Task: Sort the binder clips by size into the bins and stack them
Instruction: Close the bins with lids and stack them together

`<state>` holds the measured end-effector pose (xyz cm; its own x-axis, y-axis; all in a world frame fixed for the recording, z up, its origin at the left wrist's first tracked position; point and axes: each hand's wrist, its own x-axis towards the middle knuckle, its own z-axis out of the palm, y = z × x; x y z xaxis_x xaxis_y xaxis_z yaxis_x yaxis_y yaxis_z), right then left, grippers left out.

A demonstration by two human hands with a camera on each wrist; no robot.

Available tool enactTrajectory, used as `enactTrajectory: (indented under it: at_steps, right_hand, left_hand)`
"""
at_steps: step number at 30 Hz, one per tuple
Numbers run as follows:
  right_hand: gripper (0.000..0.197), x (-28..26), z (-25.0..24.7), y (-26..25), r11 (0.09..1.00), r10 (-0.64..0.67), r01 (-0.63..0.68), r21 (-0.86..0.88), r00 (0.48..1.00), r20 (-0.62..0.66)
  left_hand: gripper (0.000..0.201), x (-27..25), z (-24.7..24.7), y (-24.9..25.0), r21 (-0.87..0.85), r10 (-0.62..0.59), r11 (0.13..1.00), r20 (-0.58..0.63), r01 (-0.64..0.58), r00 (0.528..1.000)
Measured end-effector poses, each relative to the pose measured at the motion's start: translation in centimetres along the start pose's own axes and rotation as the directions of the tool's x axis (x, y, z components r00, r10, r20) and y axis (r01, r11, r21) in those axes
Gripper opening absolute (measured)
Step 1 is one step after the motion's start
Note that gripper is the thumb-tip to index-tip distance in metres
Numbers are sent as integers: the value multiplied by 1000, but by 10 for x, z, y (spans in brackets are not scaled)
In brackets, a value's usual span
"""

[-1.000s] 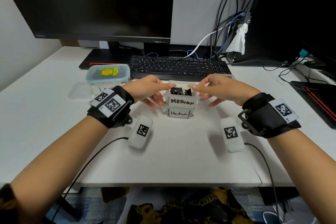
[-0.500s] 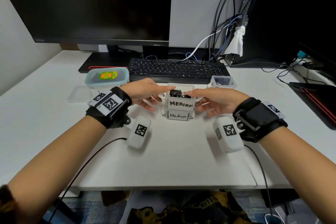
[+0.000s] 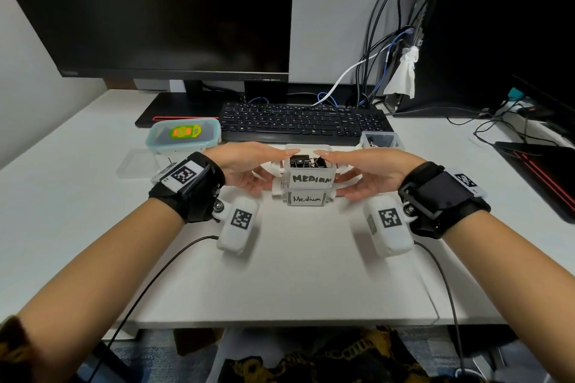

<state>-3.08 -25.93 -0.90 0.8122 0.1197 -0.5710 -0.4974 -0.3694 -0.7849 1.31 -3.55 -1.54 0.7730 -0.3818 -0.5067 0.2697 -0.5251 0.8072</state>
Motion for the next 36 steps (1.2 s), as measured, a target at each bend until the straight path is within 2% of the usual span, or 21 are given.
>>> enactTrajectory:
  at_steps: [3,6,10,14,19,23,24,27,28,29,30,31,32,33,34,36]
  right_hand:
    - [52,3,-1,0,1000,15,-16,-17,999,-30]
    - [64,6,-3,0,998,-34,31,-56,997,-66]
    - [50,5,0,0,973,-168,131,-189,967,-194]
    - [37,5,9,-2,931,-306,210,-300,896,-322]
    - [34,9,18,-7,925,-321,195,-325,858,-400]
    - [38,10,24,-1,875,-396,178,-450,799,-453]
    - [40,8,23,0,884,-392,201,-423,811,-434]
    - [42,-2,9,1,934,-302,209,-291,897,-323]
    - [39,-3,1,1,936,-292,196,-293,897,-333]
    - [33,-2,-8,1,924,-308,174,-341,866,-394]
    - [26,0,-18,-1,893,-357,135,-430,795,-491]
    - [17,3,-29,-2,842,-424,71,-534,701,-574]
    - [7,6,-38,-4,785,-485,8,-619,629,-607]
    - [13,9,-47,-6,721,-529,-47,-691,606,-594]
    - [30,15,-57,-5,653,-527,-102,-750,650,-548]
    - [62,26,-72,0,556,-412,-173,-813,792,-450]
  left_hand:
    - [61,-1,0,3,48,35,998,-38,-33,999]
    - [56,-4,1,7,127,77,989,-62,-69,995]
    - [53,-8,3,12,165,118,981,-91,-102,989]
    - [47,-8,8,15,136,136,984,-128,-118,982]
    - [45,-4,12,16,90,135,989,-167,-121,977]
    - [45,-4,12,16,107,147,986,-185,-129,972]
    - [45,-4,11,15,112,153,985,-189,-133,970]
    - [46,-5,6,12,131,164,981,-186,-141,969]
    - [48,-5,6,12,137,165,980,-179,-142,970]
    - [48,-6,6,11,143,165,980,-174,-141,971]
    - [49,-6,6,11,151,164,979,-174,-138,971]
    - [48,-7,6,11,161,163,978,-176,-135,971]
    - [48,-7,6,12,168,162,977,-180,-132,970]
    - [47,-8,7,12,172,160,977,-182,-129,970]
    - [46,-8,7,13,173,160,976,-185,-128,970]
    - [42,-8,9,12,176,170,975,-195,-136,966]
